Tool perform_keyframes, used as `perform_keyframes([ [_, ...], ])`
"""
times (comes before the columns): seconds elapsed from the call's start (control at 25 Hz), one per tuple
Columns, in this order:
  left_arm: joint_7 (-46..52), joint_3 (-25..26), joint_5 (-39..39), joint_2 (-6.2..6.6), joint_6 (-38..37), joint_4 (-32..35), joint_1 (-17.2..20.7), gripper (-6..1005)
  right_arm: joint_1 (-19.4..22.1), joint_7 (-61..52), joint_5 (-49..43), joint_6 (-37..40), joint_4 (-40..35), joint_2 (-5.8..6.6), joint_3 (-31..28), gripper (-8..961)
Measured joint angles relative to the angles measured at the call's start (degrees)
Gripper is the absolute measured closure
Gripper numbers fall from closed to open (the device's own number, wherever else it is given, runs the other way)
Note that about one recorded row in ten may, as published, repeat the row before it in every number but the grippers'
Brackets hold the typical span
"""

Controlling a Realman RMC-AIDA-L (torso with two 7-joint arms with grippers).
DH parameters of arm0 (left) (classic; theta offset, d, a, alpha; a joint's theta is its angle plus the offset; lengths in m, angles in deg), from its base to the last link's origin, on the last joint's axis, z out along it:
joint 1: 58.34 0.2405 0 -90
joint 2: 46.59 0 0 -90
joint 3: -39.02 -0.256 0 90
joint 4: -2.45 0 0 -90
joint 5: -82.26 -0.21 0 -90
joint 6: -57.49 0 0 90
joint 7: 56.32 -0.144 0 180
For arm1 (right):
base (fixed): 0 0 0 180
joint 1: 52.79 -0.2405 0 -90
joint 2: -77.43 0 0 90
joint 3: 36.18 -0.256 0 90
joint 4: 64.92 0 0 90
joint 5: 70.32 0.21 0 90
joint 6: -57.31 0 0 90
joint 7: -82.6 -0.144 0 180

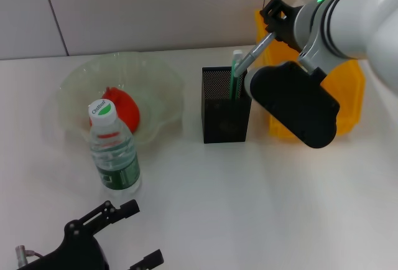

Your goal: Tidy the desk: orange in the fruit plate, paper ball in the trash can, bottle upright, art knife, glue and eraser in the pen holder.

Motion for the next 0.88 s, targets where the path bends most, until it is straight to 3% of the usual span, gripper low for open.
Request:
perform_keyframes([
  [0.28, -0.14, -0.13, -0.12, -0.09, 0.26, -0.01, -0.47, 185, 0.14, 0.07, -3.89, -6.32, -5.67, -0.19, 2.31, 815],
  [0.88, -0.62, -0.13, 0.02, -0.09, 0.85, -0.01, -1.15, 185, -2.68, -3.53, -5.42, -6.57, -9.86, -0.51, 5.53, 815],
])
